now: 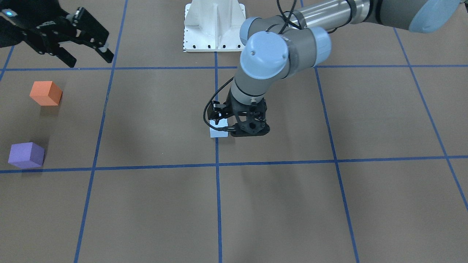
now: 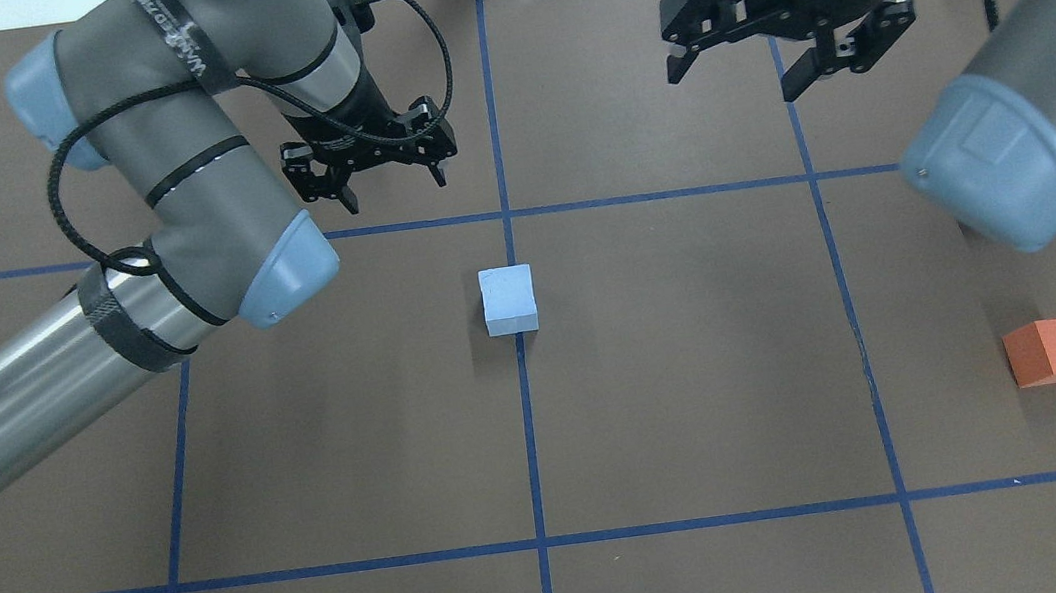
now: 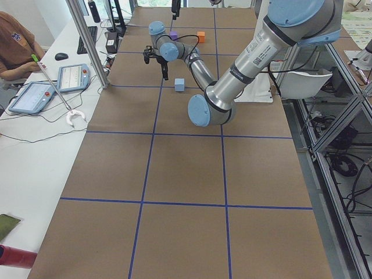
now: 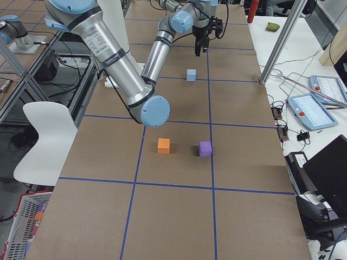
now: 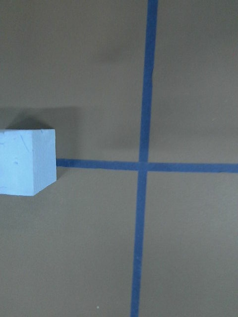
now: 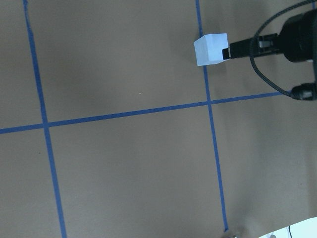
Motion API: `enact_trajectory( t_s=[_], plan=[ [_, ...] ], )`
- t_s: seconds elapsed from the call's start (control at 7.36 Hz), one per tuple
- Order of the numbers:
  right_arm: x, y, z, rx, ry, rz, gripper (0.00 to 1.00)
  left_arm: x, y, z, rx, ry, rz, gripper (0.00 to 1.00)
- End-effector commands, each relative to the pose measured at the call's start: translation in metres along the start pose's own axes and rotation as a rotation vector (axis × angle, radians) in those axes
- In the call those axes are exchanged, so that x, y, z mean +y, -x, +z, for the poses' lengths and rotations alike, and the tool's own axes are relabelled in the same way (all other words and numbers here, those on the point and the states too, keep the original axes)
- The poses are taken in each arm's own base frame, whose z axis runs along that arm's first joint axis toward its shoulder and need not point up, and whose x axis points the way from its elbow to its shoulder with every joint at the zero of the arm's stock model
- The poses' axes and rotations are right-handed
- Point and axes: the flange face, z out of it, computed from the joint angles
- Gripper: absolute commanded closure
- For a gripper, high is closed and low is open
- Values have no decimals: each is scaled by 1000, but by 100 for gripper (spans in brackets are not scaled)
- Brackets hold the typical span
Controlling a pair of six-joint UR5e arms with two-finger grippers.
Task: Place blue block between orange and purple blocks
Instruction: 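Set the light blue cube down, open the left gripper while the right arm approaches, then close the right gripper on the light blue cube while the left arm withdraws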
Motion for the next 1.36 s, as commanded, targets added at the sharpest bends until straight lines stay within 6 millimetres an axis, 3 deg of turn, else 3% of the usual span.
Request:
enact_trajectory(
  t_s=[0.0, 0.27, 0.41, 0.54, 0.81, 1.09, 1.22],
  plan=[
    [8, 94, 75, 90, 14, 17, 0, -10, 77, -14, -35, -24, 13, 0],
    [32, 134, 143, 156, -9, -9, 0, -10, 171, -27, -79, -50, 93, 0],
    [28, 145, 181, 151, -25, -21, 0, -2, 219, -42, -97, -66, 136, 0],
    [20, 150, 219, 165, -22, -28, 0, 4, 261, -57, -113, -79, 162, 0],
    [21, 149, 262, 210, -10, -47, 0, -1, 334, -82, -156, -100, 194, 0],
    [40, 145, 298, 266, -15, -131, 0, -5, 385, -98, -189, -105, 249, 0],
    [41, 143, 302, 273, -9, -162, 0, -6, 390, -100, -194, -106, 257, 0]
  ],
)
